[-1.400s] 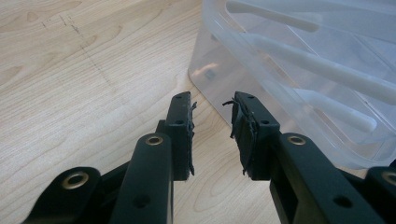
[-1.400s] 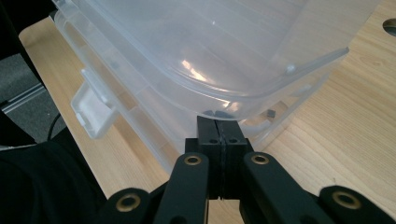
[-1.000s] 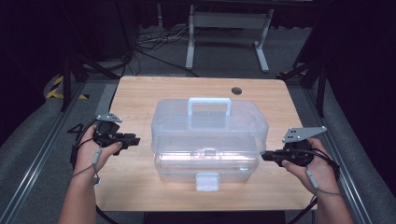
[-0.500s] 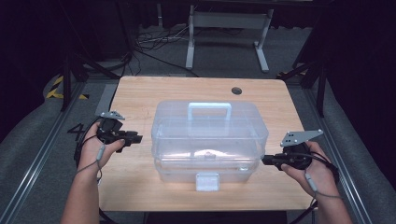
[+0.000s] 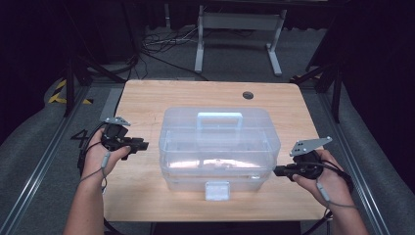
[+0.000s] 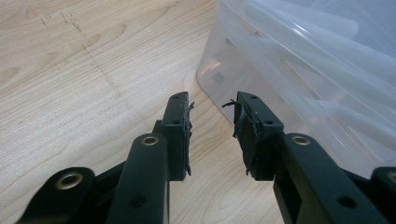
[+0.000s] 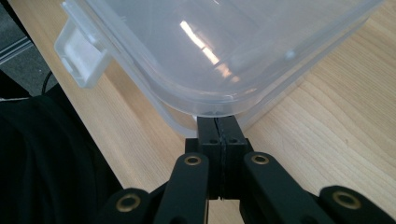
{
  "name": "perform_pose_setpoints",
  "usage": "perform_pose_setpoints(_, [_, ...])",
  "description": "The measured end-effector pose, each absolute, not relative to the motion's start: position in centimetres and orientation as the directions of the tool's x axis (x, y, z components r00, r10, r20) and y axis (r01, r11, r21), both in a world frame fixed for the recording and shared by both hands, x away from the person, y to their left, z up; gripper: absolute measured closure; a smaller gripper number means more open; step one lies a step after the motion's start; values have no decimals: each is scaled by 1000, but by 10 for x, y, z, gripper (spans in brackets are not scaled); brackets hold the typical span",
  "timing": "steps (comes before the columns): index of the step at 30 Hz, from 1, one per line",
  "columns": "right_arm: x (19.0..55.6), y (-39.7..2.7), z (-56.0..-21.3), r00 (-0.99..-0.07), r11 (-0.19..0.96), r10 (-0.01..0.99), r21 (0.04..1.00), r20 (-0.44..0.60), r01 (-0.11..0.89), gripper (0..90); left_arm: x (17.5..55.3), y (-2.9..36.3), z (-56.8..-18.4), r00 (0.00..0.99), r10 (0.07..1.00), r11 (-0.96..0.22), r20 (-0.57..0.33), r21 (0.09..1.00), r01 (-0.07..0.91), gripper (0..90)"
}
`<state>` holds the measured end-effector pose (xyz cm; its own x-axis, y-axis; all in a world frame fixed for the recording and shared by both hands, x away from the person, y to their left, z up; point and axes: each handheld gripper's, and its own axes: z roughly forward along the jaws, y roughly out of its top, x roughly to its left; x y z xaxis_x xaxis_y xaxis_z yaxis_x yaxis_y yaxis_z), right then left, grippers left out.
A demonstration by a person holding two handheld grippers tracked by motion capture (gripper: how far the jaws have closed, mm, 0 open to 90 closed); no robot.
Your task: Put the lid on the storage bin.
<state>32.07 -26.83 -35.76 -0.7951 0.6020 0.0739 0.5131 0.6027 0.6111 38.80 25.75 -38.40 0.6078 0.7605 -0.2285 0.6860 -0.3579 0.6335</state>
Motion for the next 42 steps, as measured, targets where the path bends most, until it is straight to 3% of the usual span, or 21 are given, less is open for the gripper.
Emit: perform_pose_setpoints(42, [323, -262, -369, -810, 679, 583, 506, 69, 532, 900, 390, 257, -390, 601, 766, -371, -229, 606, 704, 657])
